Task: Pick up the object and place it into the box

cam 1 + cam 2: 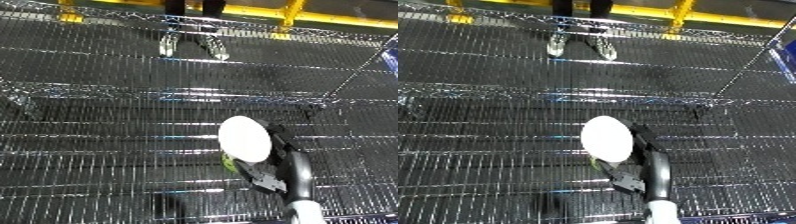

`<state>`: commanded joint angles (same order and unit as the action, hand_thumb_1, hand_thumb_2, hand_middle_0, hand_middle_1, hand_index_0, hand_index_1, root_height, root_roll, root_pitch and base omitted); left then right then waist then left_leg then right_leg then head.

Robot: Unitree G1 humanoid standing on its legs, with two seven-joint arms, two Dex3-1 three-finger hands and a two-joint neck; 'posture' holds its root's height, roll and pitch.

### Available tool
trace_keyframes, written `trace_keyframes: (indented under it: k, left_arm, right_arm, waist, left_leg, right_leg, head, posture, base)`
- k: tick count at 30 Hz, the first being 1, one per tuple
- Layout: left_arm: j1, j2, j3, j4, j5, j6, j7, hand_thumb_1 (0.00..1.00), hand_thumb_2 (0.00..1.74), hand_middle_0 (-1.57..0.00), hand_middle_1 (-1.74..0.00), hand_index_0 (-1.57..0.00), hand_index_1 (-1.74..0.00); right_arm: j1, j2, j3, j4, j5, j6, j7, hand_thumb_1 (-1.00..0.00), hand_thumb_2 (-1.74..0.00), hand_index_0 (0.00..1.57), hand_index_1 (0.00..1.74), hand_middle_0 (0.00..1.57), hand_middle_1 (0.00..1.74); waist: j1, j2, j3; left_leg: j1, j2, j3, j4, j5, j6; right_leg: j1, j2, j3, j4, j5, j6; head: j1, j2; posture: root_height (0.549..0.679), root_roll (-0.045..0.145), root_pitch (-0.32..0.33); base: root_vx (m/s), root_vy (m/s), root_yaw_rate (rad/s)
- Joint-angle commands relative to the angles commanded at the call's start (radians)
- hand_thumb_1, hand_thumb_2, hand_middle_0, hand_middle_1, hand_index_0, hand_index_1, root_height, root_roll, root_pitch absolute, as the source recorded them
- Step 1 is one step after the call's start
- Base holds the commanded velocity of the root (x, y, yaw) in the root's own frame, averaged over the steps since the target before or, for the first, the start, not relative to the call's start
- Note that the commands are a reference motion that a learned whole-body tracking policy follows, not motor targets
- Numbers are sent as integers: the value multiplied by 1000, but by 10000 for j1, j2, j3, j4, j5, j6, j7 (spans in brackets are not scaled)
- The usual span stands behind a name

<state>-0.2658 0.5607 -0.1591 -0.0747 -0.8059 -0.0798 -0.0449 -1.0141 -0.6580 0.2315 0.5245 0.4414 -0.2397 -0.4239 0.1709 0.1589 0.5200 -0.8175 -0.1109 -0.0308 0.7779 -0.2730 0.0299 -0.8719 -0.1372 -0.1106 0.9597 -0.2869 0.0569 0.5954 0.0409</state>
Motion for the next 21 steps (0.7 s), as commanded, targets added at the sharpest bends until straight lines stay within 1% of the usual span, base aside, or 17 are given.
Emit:
trace_keyframes:
  k: [3,8,12,16,19,21]
  left_arm:
    - [-23,-10,-21,38,-42,-13,20,1000,1740,-1570,-1740,-1570,-1740]
    - [-59,34,-49,97,-138,-27,17,1000,1740,-1570,-1740,-1570,-1740]
    - [-77,48,-56,189,-183,-56,5,1000,1740,-1570,-1740,-1570,-1740]
    - [-102,64,-71,293,-236,-96,-9,1000,1740,-1570,-1740,-1570,-1740]
    - [-2,24,-58,361,-243,-158,-31,1000,1740,-1570,-1740,-1570,-1740]
    - [119,-50,-31,434,-208,-240,-48,1000,1740,-1570,-1740,-1570,-1740]
  right_arm:
    - [-62,61,22,59,-47,10,-46,-850,-1479,1334,1479,1334,1479]
    - [-100,98,55,199,-71,61,-96,-850,-1479,1334,1479,1334,1479]
    - [-11,137,64,278,-103,17,-80,-850,-1479,1334,1479,1334,1479]
    - [176,138,34,146,-198,-81,-105,-850,-1479,1334,1479,1334,1479]
    - [498,127,-118,-229,-283,-135,-130,-850,-1479,1334,1479,1334,1479]
    - [808,136,-302,-624,-343,-135,-138,-850,-1479,1334,1479,1334,1479]
  waist:
    - [-12,-3,0]
    - [-35,-23,0]
    - [-79,-70,0]
    - [-169,-151,0]
    - [-280,-249,0]
    - [-378,-332,0]
  left_leg:
    - [75,23,10,-61,28,-22]
    - [286,57,1,-276,114,-56]
    - [542,98,-28,-561,221,-86]
    - [885,147,-81,-967,377,-112]
    - [1226,203,-122,-1347,525,-150]
    - [1517,264,-148,-1651,633,-183]
  right_leg:
    - [78,12,-12,-46,6,-11]
    - [272,40,-24,-186,34,-22]
    - [514,100,-28,-386,60,-41]
    - [828,190,-14,-684,118,-56]
    - [1148,290,3,-989,186,-60]
    - [1413,364,22,-1240,229,-60]
  head:
    - [17,-63]
    - [31,-166]
    - [-5,-143]
    - [-85,-281]
    - [-192,-451]
    - [-319,-605]
  posture:
    - [608,29,263]
    - [611,30,255]
    - [615,30,247]
    - [620,31,238]
    - [625,31,229]
    - [629,31,221]
  base:
    - [-38,-8,-11]
    - [-46,-17,-9]
    - [-64,-26,-20]
    - [-76,-36,-28]
    - [-80,-32,-72]
    - [-86,-23,-109]
